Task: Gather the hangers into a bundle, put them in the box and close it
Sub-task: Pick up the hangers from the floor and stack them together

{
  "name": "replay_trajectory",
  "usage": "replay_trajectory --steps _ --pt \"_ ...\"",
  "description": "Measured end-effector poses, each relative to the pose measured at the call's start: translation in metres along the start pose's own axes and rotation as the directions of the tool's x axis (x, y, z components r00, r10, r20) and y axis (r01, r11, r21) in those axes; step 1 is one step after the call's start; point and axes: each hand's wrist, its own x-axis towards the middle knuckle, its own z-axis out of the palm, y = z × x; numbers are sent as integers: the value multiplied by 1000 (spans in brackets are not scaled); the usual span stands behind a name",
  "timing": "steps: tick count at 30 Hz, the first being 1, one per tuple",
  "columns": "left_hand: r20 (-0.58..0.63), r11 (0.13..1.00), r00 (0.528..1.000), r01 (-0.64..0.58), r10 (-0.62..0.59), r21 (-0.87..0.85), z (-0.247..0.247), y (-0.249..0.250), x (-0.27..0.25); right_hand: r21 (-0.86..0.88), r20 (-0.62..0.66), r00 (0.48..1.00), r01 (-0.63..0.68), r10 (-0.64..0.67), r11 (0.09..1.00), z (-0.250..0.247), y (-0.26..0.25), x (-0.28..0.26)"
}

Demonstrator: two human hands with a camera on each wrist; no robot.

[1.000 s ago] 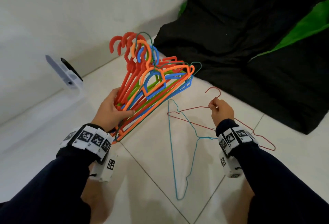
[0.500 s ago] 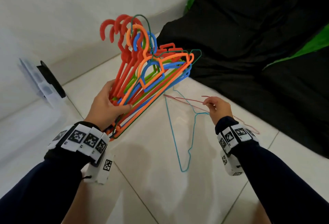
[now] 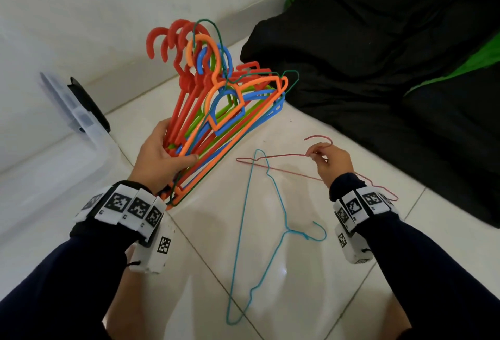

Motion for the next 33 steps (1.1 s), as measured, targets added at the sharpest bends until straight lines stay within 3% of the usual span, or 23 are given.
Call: replay_trajectory --steps 4,10,16,18,19,21,24,26,29,33 --pt "-1 1000 1000 10 -10 10 0 -3 1 11 -91 995 -41 42 999 6 -1 12" --pt "-9 1000 1000 0 0 28 2 -9 10 0 -108 994 23 -22 1000 18 -10 30" --pt "-7 1000 1000 14 -14 5 -3 -9 10 1 -281 946 -169 162 986 -17 -4 36" --pt "-10 1000 1000 21 -21 -12 -7 -5 6 21 -208 957 -200 200 980 -49 -6 35" --pt "-8 1000 1000 20 -20 -18 -9 -3 3 51 -103 975 -194 198 980 -64 -10 33" --pt "4 1000 1000 11 -11 -24 -12 4 -4 136 139 984 -127 108 983 -87 -29 28" --pt "51 1000 999 -8 10 -28 -14 18 -19 220 363 928 -1 -81 976 -92 -81 14" --pt "80 999 996 -48 49 -12 -17 27 -29 276 384 896 120 -224 954 -83 -122 4" --pt "127 994 986 -108 106 14 -25 41 -44 336 319 863 284 -393 898 -73 -167 -4" --pt "196 990 971 -140 137 2 -32 58 -62 222 264 864 378 -429 899 -80 -181 -12"
